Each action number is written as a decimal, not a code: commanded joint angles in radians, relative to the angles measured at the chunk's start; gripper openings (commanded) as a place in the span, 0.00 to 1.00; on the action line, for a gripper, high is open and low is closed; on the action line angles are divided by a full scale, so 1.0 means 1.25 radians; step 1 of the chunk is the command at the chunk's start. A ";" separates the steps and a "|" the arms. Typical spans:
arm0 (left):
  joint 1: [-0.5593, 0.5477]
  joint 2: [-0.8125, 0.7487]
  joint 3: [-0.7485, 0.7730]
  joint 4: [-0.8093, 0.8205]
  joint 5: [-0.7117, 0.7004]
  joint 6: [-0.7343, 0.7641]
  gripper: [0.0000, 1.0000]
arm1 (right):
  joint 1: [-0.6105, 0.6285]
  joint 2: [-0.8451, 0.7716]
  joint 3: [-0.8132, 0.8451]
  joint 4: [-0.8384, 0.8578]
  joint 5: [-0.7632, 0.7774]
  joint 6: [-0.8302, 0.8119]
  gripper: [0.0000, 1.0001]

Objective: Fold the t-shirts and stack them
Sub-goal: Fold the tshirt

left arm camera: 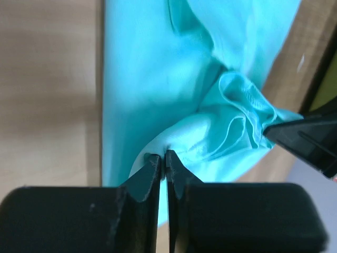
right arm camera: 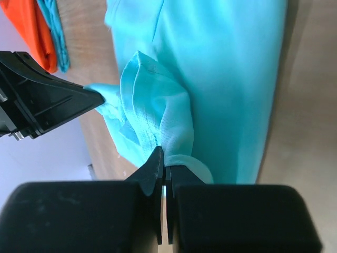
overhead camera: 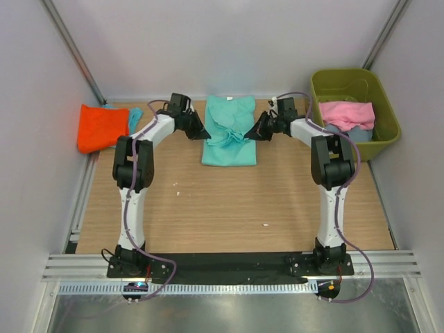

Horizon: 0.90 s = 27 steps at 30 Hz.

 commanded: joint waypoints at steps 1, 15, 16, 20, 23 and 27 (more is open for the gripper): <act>0.005 0.064 0.131 0.081 -0.077 0.060 0.09 | -0.006 0.063 0.125 0.083 0.002 -0.049 0.04; 0.059 -0.177 -0.033 -0.008 -0.029 0.061 0.63 | -0.050 -0.169 -0.060 -0.030 -0.001 -0.109 0.56; 0.062 -0.187 -0.090 -0.013 0.001 0.057 0.63 | -0.050 -0.177 -0.080 -0.036 0.000 -0.108 0.56; 0.068 -0.197 -0.226 -0.033 0.074 0.040 0.63 | -0.047 -0.207 -0.214 -0.012 -0.028 -0.066 0.56; 0.065 -0.183 -0.294 0.005 0.121 0.008 0.63 | -0.044 -0.191 -0.258 0.007 -0.028 -0.041 0.56; 0.067 -0.157 -0.308 0.027 0.136 -0.011 0.64 | -0.044 -0.162 -0.257 0.004 -0.027 -0.041 0.56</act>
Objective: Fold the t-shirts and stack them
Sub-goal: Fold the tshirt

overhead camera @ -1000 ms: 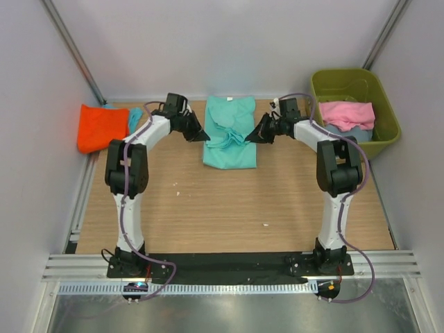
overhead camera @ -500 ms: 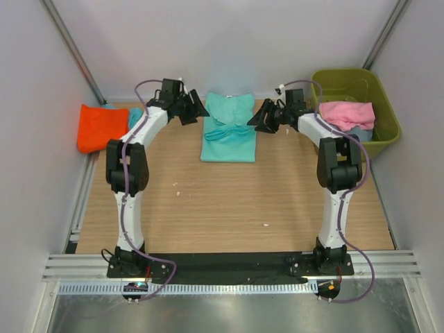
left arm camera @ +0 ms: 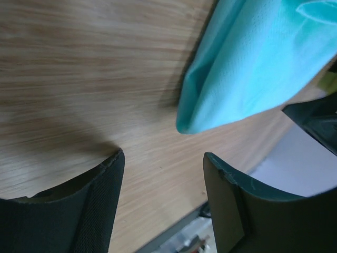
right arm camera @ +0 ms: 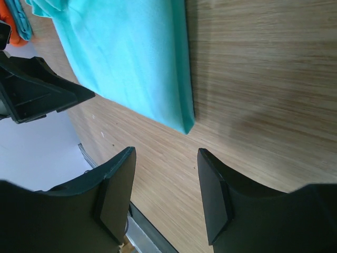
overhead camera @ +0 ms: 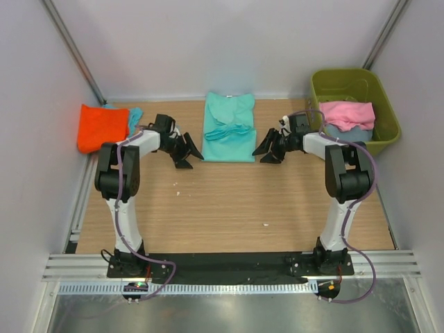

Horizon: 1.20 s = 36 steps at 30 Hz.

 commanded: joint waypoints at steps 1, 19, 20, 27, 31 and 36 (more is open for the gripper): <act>-0.002 0.003 0.011 0.040 0.066 -0.033 0.64 | 0.002 0.005 0.007 0.027 -0.017 0.018 0.56; -0.034 0.117 0.075 0.086 0.070 -0.088 0.61 | 0.026 0.119 0.035 0.060 -0.006 0.062 0.54; -0.034 0.120 0.077 0.086 0.070 -0.088 0.60 | 0.029 0.123 0.038 0.064 -0.006 0.066 0.54; -0.034 0.131 0.078 0.088 0.068 -0.095 0.46 | 0.033 0.139 0.044 0.074 0.000 0.077 0.38; -0.034 0.136 0.074 0.104 0.070 -0.104 0.24 | 0.034 0.139 0.047 0.074 0.010 0.070 0.27; -0.032 0.121 0.075 0.110 0.075 -0.109 0.00 | 0.032 0.095 0.046 0.059 0.020 0.040 0.12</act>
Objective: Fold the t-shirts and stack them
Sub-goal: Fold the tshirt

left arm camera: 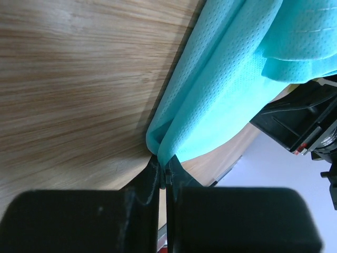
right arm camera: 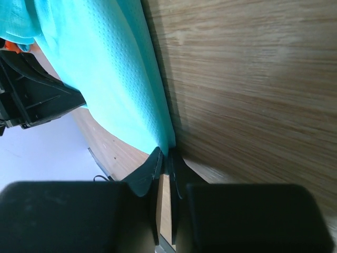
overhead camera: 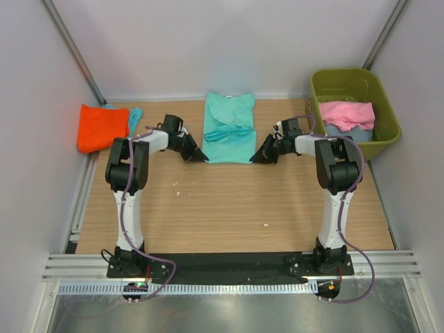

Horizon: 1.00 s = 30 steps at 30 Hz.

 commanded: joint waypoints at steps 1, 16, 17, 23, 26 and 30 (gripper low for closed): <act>0.001 -0.028 0.009 0.022 0.004 0.002 0.00 | 0.005 -0.042 0.017 -0.020 0.037 -0.043 0.11; -0.026 -0.341 -0.072 -0.013 0.047 0.000 0.00 | 0.004 -0.394 0.006 -0.197 0.040 -0.097 0.01; -0.036 -0.352 -0.080 -0.016 0.047 0.002 0.00 | 0.004 -0.407 -0.012 -0.200 0.041 -0.097 0.01; -0.088 -0.413 -0.153 -0.019 0.037 0.004 0.00 | 0.005 -0.484 -0.127 -0.179 0.043 -0.083 0.02; -0.094 -0.421 -0.188 -0.014 0.032 0.001 0.00 | 0.005 -0.499 -0.170 -0.167 0.044 -0.076 0.02; -0.088 -0.409 -0.161 -0.014 0.021 0.009 0.00 | 0.005 -0.501 -0.174 -0.157 0.048 -0.079 0.01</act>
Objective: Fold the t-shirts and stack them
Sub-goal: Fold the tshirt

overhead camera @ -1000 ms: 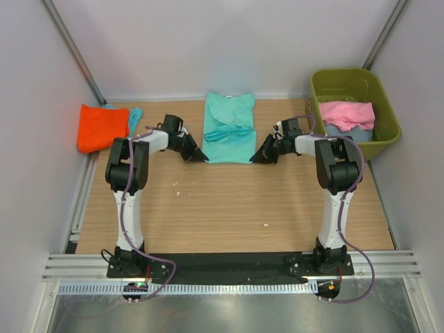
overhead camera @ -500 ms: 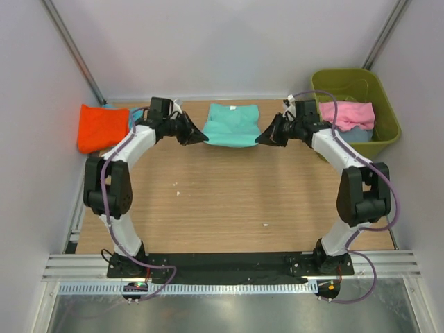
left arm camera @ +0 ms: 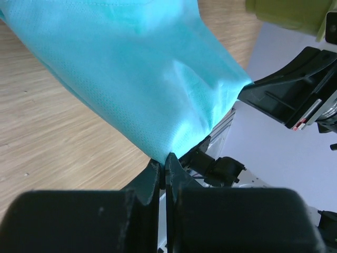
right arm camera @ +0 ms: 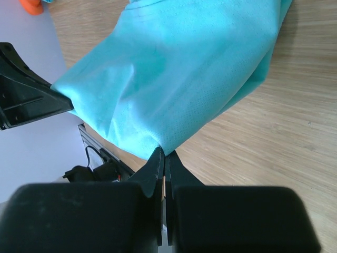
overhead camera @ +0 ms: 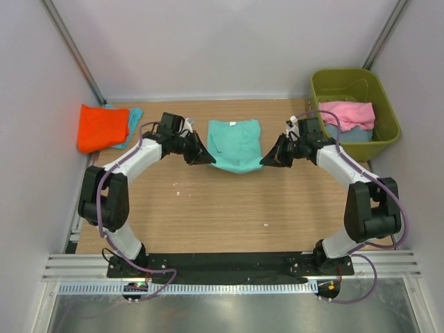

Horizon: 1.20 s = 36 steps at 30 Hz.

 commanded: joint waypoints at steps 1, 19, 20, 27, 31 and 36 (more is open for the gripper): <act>0.017 -0.005 0.047 0.018 -0.003 0.009 0.00 | 0.002 -0.036 0.030 0.032 0.000 0.002 0.02; 0.079 0.397 0.689 0.074 -0.227 0.285 0.84 | -0.032 0.448 0.683 0.098 0.123 -0.151 0.73; 0.078 0.383 0.681 0.064 -0.232 0.290 0.85 | -0.035 0.407 0.659 0.094 0.120 -0.152 0.73; 0.112 0.339 0.546 0.004 -0.169 0.251 0.80 | -0.034 0.299 0.401 0.127 0.035 -0.096 0.72; 0.124 0.365 0.501 0.005 -0.096 0.250 0.74 | -0.033 0.339 0.393 0.148 -0.006 -0.081 0.72; 0.128 0.376 0.448 0.039 -0.026 0.224 0.75 | -0.042 0.402 0.426 0.169 -0.022 -0.054 0.72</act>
